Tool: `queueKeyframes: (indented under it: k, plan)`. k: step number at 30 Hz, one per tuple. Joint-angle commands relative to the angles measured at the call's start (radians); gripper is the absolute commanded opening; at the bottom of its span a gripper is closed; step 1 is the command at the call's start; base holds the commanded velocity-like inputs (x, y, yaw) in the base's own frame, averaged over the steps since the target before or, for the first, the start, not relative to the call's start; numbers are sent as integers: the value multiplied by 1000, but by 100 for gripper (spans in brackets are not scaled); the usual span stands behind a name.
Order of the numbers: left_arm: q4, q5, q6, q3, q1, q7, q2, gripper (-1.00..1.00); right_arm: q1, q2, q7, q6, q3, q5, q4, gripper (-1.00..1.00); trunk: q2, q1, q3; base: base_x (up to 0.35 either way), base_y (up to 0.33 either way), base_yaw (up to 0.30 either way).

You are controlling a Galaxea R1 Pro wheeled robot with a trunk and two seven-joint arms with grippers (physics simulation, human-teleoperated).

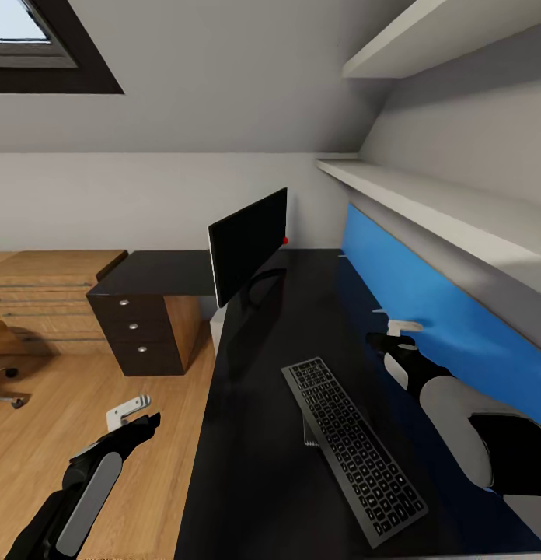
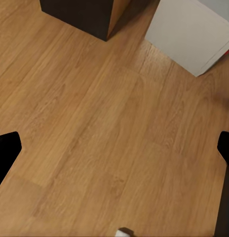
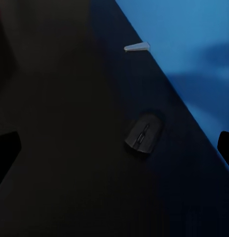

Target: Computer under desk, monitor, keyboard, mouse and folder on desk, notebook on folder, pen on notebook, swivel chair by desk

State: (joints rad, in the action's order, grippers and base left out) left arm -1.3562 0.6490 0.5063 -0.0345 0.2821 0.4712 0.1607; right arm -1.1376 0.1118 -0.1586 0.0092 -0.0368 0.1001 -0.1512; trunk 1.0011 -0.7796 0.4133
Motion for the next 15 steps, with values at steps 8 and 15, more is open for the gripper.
queueKeyframes:
  k: [8, 15]
  plan:
    - [-2, 10, 0, -2, 1, 10, 2, 100, -1, 0, -2, 0, -4, 10, -1, 100, 1, 0, 14, 15, 0, 0]
    - [-2, 10, 0, -2, 1, 10, 2, 100, -1, 0, -2, 0, -5, 10, -1, 100, 1, 0, 24, 160, 0, 0]
